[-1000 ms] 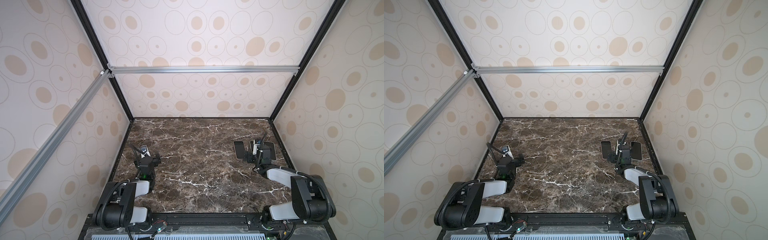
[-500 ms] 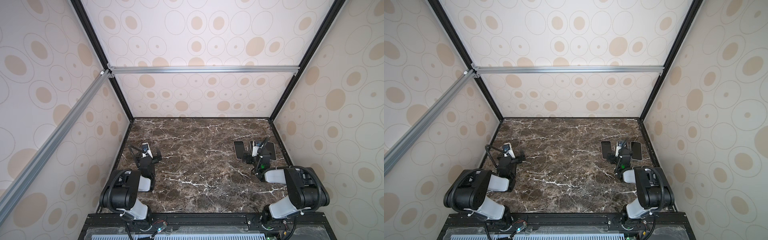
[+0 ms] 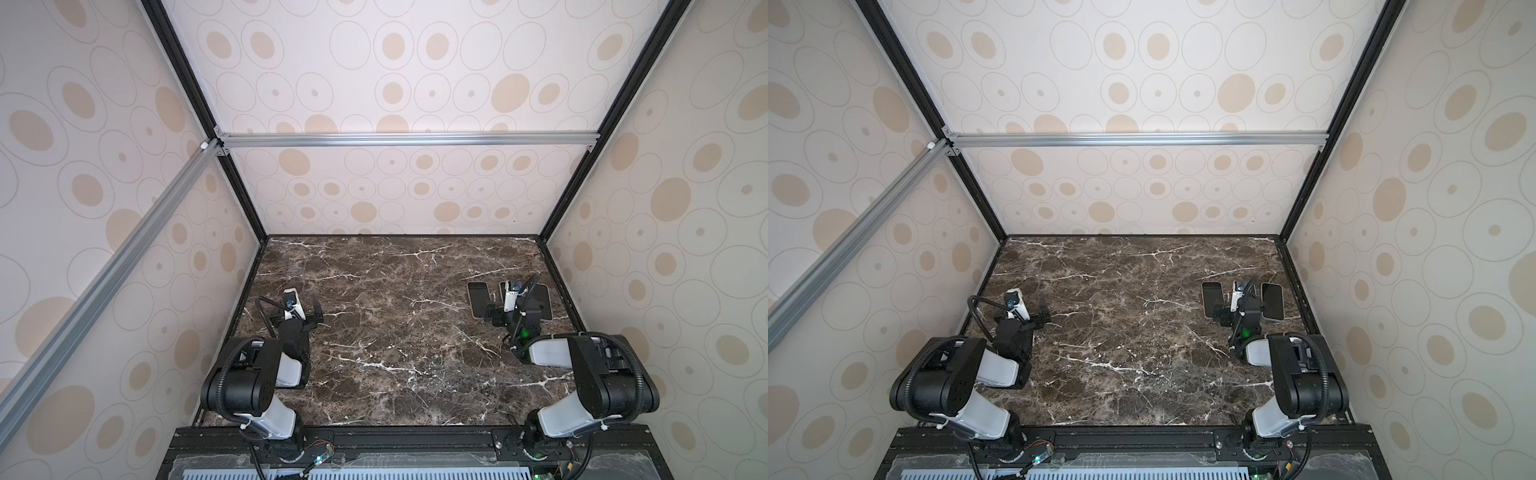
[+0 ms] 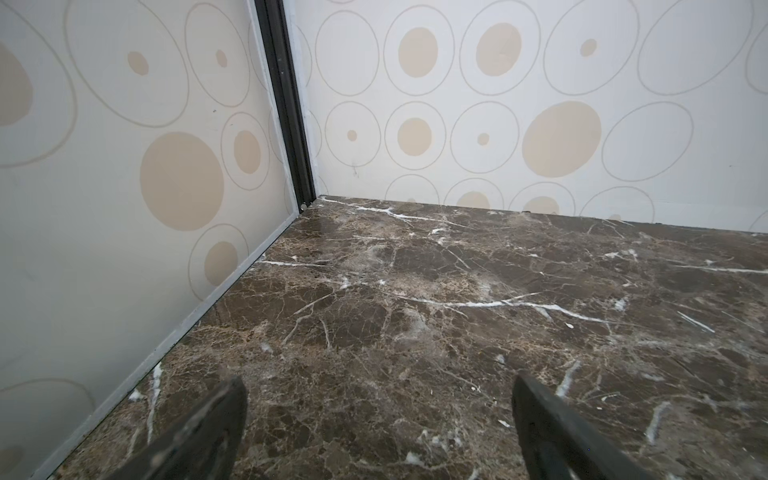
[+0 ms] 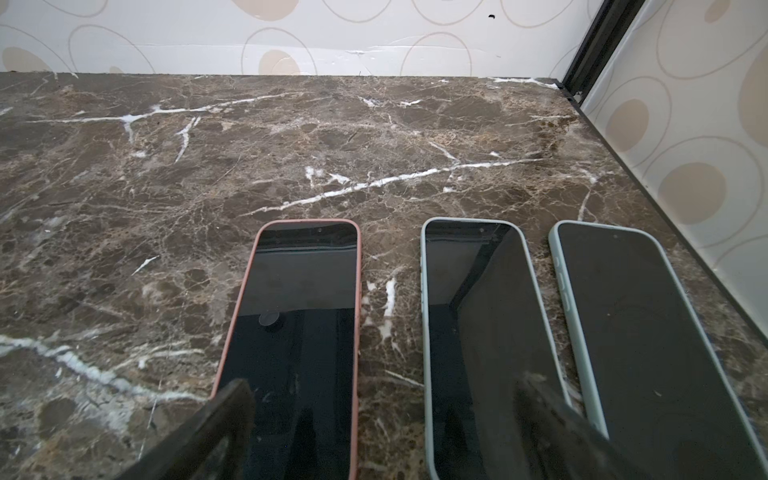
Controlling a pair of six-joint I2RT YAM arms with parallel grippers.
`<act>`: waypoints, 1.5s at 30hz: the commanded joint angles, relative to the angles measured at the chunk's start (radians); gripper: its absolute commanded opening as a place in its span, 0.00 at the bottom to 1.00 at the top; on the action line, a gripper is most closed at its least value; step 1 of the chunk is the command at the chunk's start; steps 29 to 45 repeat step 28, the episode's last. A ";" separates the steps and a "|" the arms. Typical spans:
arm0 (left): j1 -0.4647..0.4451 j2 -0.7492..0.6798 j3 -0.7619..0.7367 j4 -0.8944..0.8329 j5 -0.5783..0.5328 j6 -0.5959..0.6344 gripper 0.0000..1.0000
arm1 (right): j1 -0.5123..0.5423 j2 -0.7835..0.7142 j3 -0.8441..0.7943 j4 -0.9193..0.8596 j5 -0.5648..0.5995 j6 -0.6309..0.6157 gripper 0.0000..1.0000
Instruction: Put the phone into the phone case
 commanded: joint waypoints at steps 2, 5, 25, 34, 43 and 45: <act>0.006 0.001 0.006 0.028 0.023 0.032 1.00 | -0.004 -0.006 0.007 0.026 -0.009 -0.016 1.00; 0.006 0.001 0.009 0.020 0.040 0.038 1.00 | -0.005 -0.006 0.007 0.025 -0.009 -0.016 1.00; -0.005 0.006 0.026 -0.009 0.028 0.050 1.00 | -0.004 -0.006 0.007 0.025 -0.009 -0.015 1.00; -0.006 0.001 0.021 -0.001 0.028 0.052 1.00 | -0.004 -0.006 0.007 0.025 -0.009 -0.016 1.00; -0.006 0.001 0.021 -0.001 0.028 0.052 1.00 | -0.004 -0.006 0.007 0.025 -0.009 -0.016 1.00; -0.006 0.001 0.021 -0.001 0.028 0.052 1.00 | -0.004 -0.006 0.007 0.025 -0.009 -0.016 1.00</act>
